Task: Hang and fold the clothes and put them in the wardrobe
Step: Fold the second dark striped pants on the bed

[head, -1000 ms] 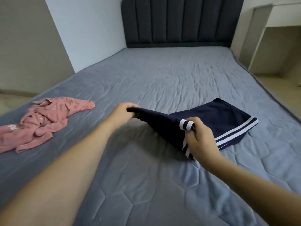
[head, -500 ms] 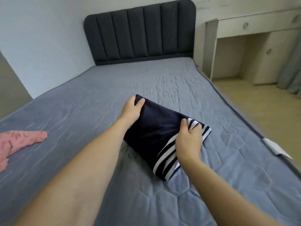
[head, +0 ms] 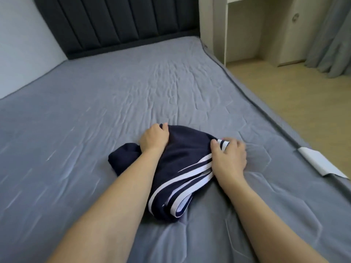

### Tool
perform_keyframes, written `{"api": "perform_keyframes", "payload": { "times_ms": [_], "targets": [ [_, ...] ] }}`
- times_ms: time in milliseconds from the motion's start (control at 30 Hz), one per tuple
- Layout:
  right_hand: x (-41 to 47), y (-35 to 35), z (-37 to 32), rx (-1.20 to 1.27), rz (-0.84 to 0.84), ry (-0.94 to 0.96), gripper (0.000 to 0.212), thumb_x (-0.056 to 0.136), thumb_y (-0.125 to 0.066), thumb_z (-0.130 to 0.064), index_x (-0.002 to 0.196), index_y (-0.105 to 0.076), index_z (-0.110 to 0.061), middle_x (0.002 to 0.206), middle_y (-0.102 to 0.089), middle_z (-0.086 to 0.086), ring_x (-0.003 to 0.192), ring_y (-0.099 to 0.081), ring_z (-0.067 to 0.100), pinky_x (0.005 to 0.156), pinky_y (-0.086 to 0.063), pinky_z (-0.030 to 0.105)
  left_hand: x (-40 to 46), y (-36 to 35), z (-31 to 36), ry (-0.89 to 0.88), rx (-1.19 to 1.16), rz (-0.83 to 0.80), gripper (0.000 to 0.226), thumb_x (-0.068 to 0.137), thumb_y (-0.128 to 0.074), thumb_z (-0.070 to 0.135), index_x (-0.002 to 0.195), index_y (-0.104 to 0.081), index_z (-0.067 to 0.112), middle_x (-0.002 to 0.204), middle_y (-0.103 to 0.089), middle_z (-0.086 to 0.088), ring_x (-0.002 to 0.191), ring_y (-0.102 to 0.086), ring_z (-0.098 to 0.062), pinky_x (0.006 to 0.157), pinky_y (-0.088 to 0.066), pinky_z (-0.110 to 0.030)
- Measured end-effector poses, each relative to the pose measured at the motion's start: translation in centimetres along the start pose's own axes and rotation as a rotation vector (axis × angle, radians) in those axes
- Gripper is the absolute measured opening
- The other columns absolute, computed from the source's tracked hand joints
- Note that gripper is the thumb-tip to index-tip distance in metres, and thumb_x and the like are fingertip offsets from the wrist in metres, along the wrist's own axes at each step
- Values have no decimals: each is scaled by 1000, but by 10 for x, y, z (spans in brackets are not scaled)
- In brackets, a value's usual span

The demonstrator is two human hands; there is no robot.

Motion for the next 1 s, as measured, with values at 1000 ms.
{"api": "perform_keyframes", "payload": {
  "times_ms": [1000],
  "targets": [
    [-46, -16, -30, 647, -47, -208, 27, 93, -49, -25, 119, -44, -20, 134, -33, 6, 87, -46, 9, 84, -34, 24, -258, 129, 17, -586, 526, 95, 12, 90, -51, 11, 94, -42, 18, 107, -35, -1, 85, -37, -18, 61, -35, -28]
  ]
}}
Point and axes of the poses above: each hand's wrist, its own x-axis towards the middle knuckle, its own y-axis out of the back of the hand, z = x × y, the point moved 7 cm from there along x, towards the middle knuckle
